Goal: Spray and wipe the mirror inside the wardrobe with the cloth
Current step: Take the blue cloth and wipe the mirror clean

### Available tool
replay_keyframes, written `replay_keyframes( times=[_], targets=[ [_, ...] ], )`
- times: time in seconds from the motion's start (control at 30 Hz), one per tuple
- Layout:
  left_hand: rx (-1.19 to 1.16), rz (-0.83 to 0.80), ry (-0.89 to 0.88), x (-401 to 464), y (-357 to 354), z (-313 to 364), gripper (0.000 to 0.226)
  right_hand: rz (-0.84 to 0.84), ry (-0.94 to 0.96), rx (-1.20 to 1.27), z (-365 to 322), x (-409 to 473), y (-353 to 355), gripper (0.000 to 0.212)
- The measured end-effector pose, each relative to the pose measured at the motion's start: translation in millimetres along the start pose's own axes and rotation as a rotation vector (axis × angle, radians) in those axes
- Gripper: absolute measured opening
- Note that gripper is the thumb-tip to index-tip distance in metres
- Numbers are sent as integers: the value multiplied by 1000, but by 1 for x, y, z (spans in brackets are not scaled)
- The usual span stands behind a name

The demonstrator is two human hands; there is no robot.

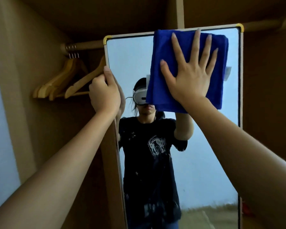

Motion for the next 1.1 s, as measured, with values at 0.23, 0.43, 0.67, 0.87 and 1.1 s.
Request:
replay_keyframes(
  times=[0.23, 0.43, 0.67, 0.87, 1.1],
  targets=[
    [-26, -18, 53, -4, 1, 1, 50, -10, 150, 41, -63, -20, -7, 68],
    [-72, -59, 73, -8, 2, 3, 45, -26, 285, 87, -68, -61, -2, 66],
    [-54, -34, 34, -8, 2, 3, 46, -33, 208, 28, -1, -69, 11, 66],
    [15, 19, -1, -10, 6, 8, 43, -23, 0, -12, 51, -33, 15, 67],
    [65, 46, 47, -15, 6, 8, 44, 16, -41, 3, 26, 16, 2, 68]
  ],
)
Point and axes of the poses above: each hand's wrist, its own x-axis towards the middle knuckle, its own y-axis out of the back of the hand, z = x × y, the point moved 7 cm from there along x, towards the middle knuckle, and after that the axes turned 14 degrees about z, right-handed, at the moved point
